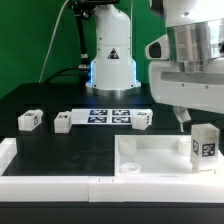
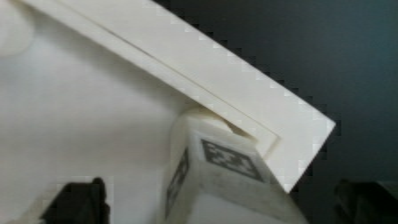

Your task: Assemble one leg

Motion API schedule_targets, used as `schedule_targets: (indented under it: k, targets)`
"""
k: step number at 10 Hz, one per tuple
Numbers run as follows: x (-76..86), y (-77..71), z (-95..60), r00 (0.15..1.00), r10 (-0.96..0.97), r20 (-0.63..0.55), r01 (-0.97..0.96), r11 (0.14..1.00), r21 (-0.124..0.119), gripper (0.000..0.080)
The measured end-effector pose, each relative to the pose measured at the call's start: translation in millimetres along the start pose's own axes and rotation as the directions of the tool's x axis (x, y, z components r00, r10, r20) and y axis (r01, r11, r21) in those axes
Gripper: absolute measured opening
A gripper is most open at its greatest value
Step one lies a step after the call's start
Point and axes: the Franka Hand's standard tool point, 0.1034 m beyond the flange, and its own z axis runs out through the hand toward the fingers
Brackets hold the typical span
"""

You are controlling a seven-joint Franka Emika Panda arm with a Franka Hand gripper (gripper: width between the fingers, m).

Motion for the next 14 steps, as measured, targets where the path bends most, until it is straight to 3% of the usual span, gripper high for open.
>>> schedule_targets:
  k: [1,3,5,8,11,13,14]
  targets:
    - [-2.4,-0.7,0.6,0.991,-0.133,0.008,0.133,0.991,-0.029,0.0648]
    - [0.6,0.6,1.7,0.926,-0.377,0.02,0.378,0.925,-0.041,0.0649]
    - [-0.8,1.5,3.0,0.83,-0.556,0.037,0.557,0.827,-0.07,0.0649]
    - [-0.7,1.7,3.2,0.619,-0.783,0.06,0.785,0.616,-0.063,0.0649]
    - [-0.2,2.3,3.4,0.577,-0.814,0.064,0.817,0.574,-0.06,0.0622]
    - [0.0,2.4,3.3,0.592,-0.804,0.063,0.806,0.589,-0.06,0.0294]
    - [2.6,4.2,3.2,0.615,-0.786,0.061,0.788,0.612,-0.065,0.0294]
